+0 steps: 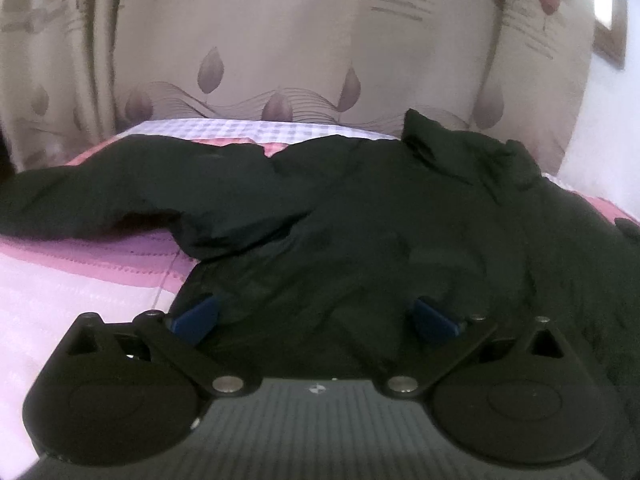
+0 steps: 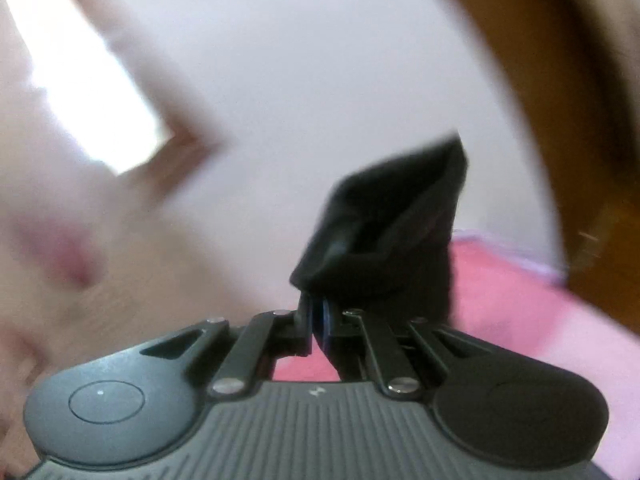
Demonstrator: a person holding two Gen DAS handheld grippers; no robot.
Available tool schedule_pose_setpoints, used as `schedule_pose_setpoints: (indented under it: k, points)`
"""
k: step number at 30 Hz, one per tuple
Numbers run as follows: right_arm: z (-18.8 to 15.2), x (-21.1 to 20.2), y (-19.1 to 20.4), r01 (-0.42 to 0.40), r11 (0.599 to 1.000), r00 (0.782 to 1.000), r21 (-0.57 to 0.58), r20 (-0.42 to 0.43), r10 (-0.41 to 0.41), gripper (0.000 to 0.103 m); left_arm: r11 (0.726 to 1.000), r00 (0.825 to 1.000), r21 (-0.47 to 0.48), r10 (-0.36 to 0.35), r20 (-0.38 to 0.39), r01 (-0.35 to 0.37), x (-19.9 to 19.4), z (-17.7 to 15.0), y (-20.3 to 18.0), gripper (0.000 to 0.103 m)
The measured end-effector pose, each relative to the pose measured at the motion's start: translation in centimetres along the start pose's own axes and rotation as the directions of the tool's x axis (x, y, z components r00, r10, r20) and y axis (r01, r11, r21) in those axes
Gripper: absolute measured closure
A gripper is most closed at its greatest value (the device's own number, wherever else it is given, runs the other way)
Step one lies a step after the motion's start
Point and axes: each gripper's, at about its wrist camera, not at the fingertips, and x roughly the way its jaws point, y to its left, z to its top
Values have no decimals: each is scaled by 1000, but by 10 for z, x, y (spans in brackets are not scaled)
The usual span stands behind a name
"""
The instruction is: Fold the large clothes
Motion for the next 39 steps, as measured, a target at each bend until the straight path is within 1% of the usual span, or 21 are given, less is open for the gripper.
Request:
schedule_pose_setpoints:
  k: [2,4,7,9,11,14,18,20,23,26,28,29,30,31,32,33,34,35,37,38,39]
  points:
    - [-23,16,57,-105,993,993,-56,-51,102,99,1000,1000,-10,9,9,-9,-2,-1,1,0]
    - [-57,35,108,-202,975,974,-92,-122,190,99,999,1000,-28,22,11,-22,-3,-1,3,0]
    - [-122,67,169,-279,946,939,-162,-251,234,99,998,1000,-55,8,3,-8,-1,0,7,0]
    - [-172,87,198,-295,930,918,-220,-335,212,99,998,1000,-67,0,5,1,-2,0,8,0]
    - [-217,106,217,-300,908,904,-293,-391,172,99,997,1000,-80,-10,7,10,-2,0,11,0]
    - [-269,128,233,-295,888,894,-353,-430,126,99,995,1000,-99,-23,12,24,-2,0,15,0]
    - [-313,153,247,-291,878,873,-379,-480,83,99,992,999,-118,-32,16,34,-2,0,17,0]
    - [-328,155,246,-317,867,849,-385,-522,79,99,991,999,-128,-36,20,38,-3,-1,18,0]
    - [-342,155,245,-303,860,861,-410,-504,64,97,990,999,-139,-37,16,39,-2,0,19,0]
    - [-354,151,257,-300,801,878,-518,-478,21,94,989,999,-139,-42,14,43,-3,1,20,0]
    - [-352,144,264,-324,757,871,-567,-492,4,83,986,998,-154,-56,28,60,-10,4,28,0]
    - [-348,136,267,-327,745,873,-582,-487,4,82,983,997,-176,-53,47,60,-19,7,36,0]
    - [-344,125,268,-344,740,880,-578,-474,38,78,979,997,-199,-39,70,52,-27,9,45,0]
    - [-337,107,264,-378,725,884,-575,-458,98,72,974,995,-225,-17,95,38,-39,12,58,0]
    - [-333,92,263,-406,695,885,-594,-445,137,67,967,993,-255,6,116,25,-51,16,75,0]
    - [-332,78,262,-419,651,889,-634,-432,151,48,960,991,-281,23,132,15,-59,20,90,0]
    - [-333,67,261,-418,608,896,-675,-416,155,30,949,988,-315,58,146,-9,-67,25,108,0]
    - [-335,56,257,-417,559,902,-716,-400,161,25,936,983,-347,107,148,-50,-73,29,126,0]
    - [-343,46,250,-422,478,902,-770,-410,136,24,898,974,-421,195,115,-130,-74,39,166,0]
    - [-348,47,247,-420,456,901,-785,-419,109,24,873,973,-463,215,88,-151,-70,43,189,0]
    - [-352,48,242,-419,451,899,-788,-428,89,24,854,974,-495,218,62,-160,-64,46,209,2]
